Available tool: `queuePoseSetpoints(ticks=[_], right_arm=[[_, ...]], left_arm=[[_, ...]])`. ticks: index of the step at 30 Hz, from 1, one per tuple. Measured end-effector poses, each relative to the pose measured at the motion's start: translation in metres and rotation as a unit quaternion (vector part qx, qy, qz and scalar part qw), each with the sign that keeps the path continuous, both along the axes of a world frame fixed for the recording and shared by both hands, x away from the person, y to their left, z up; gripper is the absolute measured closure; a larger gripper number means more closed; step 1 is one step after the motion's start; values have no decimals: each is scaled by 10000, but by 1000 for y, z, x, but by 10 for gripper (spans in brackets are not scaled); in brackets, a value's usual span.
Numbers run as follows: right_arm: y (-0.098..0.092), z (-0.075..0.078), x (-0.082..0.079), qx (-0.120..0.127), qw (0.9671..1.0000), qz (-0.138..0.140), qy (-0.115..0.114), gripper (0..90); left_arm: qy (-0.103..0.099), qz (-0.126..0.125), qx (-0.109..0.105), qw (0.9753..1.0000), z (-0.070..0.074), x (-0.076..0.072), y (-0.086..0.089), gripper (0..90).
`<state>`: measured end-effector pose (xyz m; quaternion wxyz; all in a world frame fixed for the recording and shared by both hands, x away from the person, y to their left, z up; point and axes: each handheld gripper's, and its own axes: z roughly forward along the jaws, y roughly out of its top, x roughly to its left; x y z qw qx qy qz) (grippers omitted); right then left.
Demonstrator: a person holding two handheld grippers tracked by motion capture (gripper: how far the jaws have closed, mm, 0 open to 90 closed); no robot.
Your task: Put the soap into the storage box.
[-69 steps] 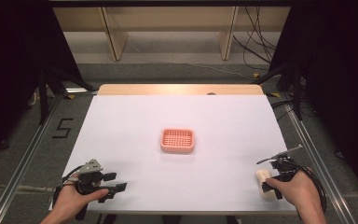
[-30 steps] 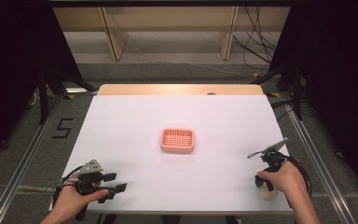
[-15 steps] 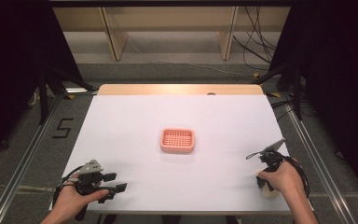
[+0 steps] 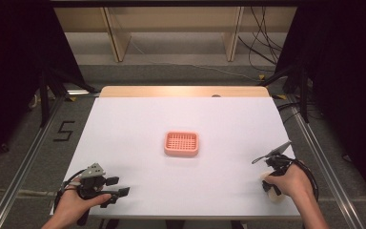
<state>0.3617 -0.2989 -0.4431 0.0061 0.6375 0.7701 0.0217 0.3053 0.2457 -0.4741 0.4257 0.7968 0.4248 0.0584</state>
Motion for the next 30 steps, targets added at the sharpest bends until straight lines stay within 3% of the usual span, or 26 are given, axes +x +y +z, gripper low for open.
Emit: queuePoseSetpoints(ticks=[3,8,9,10,11,14,15,18,19,24,25,26,28,29,30], right_arm=[[1,5,0,196,9997,144,-3,503],[5,8,0,1,9995,258,-178,503],[6,9,1,203,9991,353,-130,503],[6,9,1,203,9991,353,-130,503],[9,8,1,-12,9988,408,-255,503],[10,8,2,-111,9976,618,-282,503],[10,8,3,69,9978,614,-230,503],[11,9,4,25,9973,686,-273,503],[10,9,5,134,9967,758,-246,503],[11,10,8,181,9948,937,-343,504],[13,11,8,-10,9947,956,-384,504],[13,10,8,219,9947,943,-354,504],[16,11,9,251,9943,972,-355,504],[16,11,10,120,9931,1100,-396,504],[15,11,11,238,9928,1122,-344,504]], left_arm=[[-7,-53,88,9999,1,0,2,339],[-8,-14,29,10000,1,0,1,339],[-10,-13,23,10000,0,0,1,339],[-10,-13,23,10000,0,0,1,339],[-7,-2,7,10000,0,0,0,339],[-10,-11,23,10000,0,0,1,339],[-8,-12,28,10000,0,0,1,339],[-10,-13,30,10000,0,0,1,339],[-10,-3,0,10000,0,0,0,339],[-14,-17,32,10000,1,0,1,339],[-13,-20,41,10000,1,0,1,339],[-15,-23,41,10000,1,0,1,339],[-14,-16,38,10000,1,0,1,339],[-13,-4,6,10000,0,0,0,339],[-12,-4,8,10000,0,0,0,339]])
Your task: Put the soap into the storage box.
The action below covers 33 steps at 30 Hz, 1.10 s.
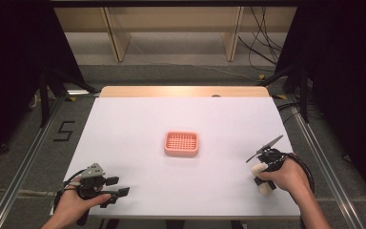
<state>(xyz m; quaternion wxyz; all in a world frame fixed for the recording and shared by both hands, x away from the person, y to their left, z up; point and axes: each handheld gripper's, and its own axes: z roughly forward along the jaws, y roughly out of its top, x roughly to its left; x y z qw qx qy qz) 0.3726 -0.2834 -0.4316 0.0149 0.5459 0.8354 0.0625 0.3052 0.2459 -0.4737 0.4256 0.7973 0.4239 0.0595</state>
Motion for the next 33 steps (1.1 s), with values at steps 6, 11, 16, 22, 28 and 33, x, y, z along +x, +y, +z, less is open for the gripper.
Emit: queuePoseSetpoints(ticks=[6,11,16,22,28,33], right_arm=[[5,0,2,36,10000,-76,-53,504],[1,-2,5,249,9993,176,-200,504],[3,1,6,-22,9991,257,-327,504],[12,4,5,91,9997,108,-219,504],[16,5,8,-45,9984,430,-354,504],[18,5,10,-76,9975,592,-391,504]], left_arm=[[-2,-1,-3,10000,0,0,0,339],[8,-12,9,10000,0,0,0,339],[5,-3,2,10000,0,0,0,339],[10,-11,8,10000,0,0,0,339],[9,-4,-5,10000,0,0,0,339],[8,-2,-6,10000,0,0,0,339]])
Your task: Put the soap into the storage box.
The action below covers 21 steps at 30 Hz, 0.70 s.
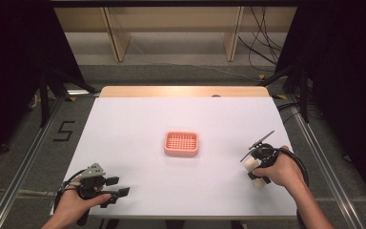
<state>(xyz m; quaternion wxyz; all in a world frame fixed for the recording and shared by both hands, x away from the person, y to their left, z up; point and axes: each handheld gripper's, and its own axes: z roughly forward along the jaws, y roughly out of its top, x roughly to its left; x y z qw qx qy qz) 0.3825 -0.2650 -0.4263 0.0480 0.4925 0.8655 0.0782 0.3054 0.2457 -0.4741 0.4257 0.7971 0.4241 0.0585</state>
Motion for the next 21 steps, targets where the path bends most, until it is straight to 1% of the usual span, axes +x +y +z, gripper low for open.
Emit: queuePoseSetpoints(ticks=[1,2,3,5,6,7,8,10,11,13,14,16,17,18,21], right_arm=[[1,0,0,-12,10000,4,-13,504],[0,0,2,-23,9998,202,-92,504],[0,0,2,-9,9996,239,-149,504],[1,0,2,-28,9996,216,-165,504],[3,0,1,39,9997,193,-166,504],[3,1,2,48,9994,281,-215,504],[3,1,2,48,9994,281,-215,504],[4,-1,3,44,9992,269,-285,504],[4,0,4,10,9991,323,-287,504],[5,0,3,37,9990,372,-237,504],[5,0,4,3,9987,422,-288,504],[6,0,4,67,9987,417,-283,504],[6,0,5,76,9983,473,-330,504],[7,-1,5,164,9981,519,-287,504],[9,-1,5,140,9977,574,-325,504]], left_arm=[[-2,2,-3,10000,0,0,0,339],[-2,2,-4,10000,0,0,0,339],[-2,2,-4,10000,0,0,0,339],[0,3,-1,10000,0,0,0,339],[-4,4,-1,10000,0,0,0,339],[-10,1,0,10000,0,0,0,339],[-10,1,0,10000,0,0,0,339],[-10,2,0,10000,0,0,0,339],[-8,1,0,10000,0,0,0,339],[-9,-2,7,10000,0,0,0,339],[-12,-4,9,10000,0,0,0,339],[-18,-22,43,10000,0,0,0,339],[-19,-21,40,10000,0,0,0,339],[-13,-24,47,10000,0,0,1,339],[-10,-11,20,10000,0,0,0,339]])
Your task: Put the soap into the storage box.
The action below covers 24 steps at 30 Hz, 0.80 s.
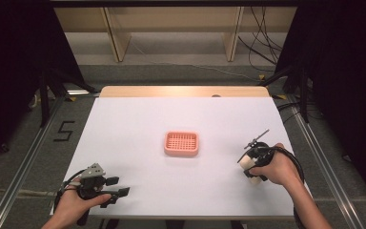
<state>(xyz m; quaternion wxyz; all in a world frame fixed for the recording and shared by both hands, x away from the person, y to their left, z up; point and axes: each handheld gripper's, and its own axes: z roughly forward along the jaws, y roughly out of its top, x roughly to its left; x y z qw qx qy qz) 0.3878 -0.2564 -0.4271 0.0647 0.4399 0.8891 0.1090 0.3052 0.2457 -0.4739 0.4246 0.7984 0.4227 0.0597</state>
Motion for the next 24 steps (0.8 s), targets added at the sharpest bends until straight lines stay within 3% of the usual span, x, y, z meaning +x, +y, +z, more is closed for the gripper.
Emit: queuePoseSetpoints(ticks=[7,8,16,24], right_arm=[[4,-1,3,-73,9996,245,-102,504],[6,0,2,-73,9999,97,-35,504],[11,-1,5,-41,9991,364,-196,504],[16,1,7,-25,9989,410,-213,504]], left_arm=[[-5,-13,28,10000,0,0,1,339],[-8,-15,25,10000,0,0,1,339],[-12,-21,21,10000,0,0,0,339],[-13,-28,30,10000,1,0,0,339]])
